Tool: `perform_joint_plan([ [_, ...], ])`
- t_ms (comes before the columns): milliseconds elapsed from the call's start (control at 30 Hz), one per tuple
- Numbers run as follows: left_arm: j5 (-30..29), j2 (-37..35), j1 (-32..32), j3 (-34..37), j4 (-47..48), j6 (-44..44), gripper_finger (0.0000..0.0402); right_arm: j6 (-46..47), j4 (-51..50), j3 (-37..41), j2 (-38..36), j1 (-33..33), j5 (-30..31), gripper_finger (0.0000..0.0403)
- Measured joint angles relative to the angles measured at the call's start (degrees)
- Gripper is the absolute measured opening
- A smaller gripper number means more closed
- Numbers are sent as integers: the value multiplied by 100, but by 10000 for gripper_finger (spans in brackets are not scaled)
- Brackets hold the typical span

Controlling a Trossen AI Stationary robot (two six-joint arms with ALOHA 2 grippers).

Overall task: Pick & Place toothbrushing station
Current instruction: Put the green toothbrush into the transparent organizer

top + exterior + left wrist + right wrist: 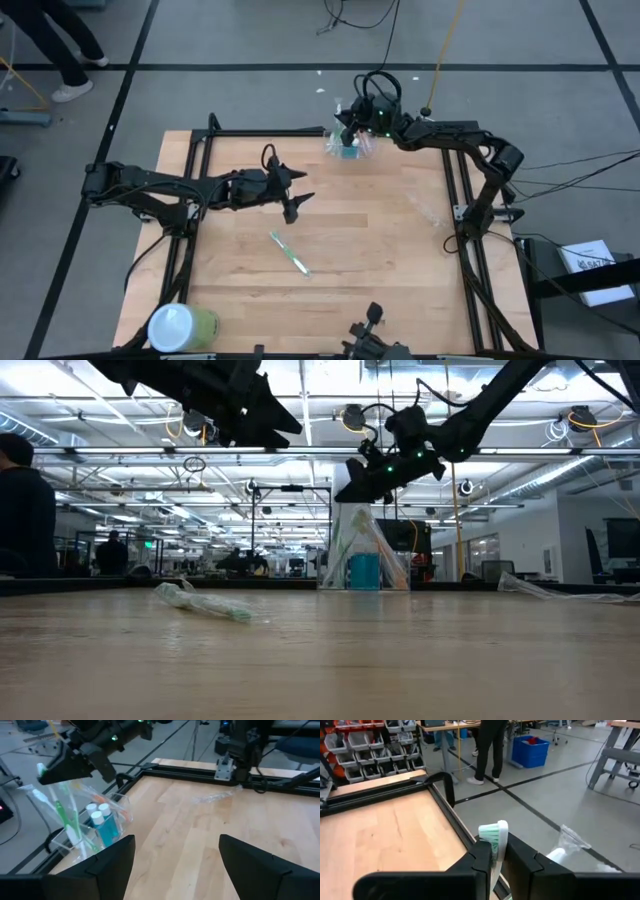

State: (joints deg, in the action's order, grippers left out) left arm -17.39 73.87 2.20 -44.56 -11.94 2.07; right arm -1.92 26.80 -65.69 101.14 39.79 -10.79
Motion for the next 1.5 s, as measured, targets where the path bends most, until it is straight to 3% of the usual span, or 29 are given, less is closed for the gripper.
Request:
perform_joint_plan([
  [667, -118, 0, 2, 0, 21, 124, 281, 113, 91, 0, 372, -44, 33, 40],
  [933, -116, 0, 2, 2, 23, 146, 284, -21, 103, 7, 377, -41, 81, 103],
  [1100, -118, 0, 2, 2, 50, 170, 285, -281, 213, 7, 348, -37, 736, 143],
  [1500, -115, 0, 2, 4, 148, 189, 285, -484, 354, 7, 74, -297, 782, 174],
])
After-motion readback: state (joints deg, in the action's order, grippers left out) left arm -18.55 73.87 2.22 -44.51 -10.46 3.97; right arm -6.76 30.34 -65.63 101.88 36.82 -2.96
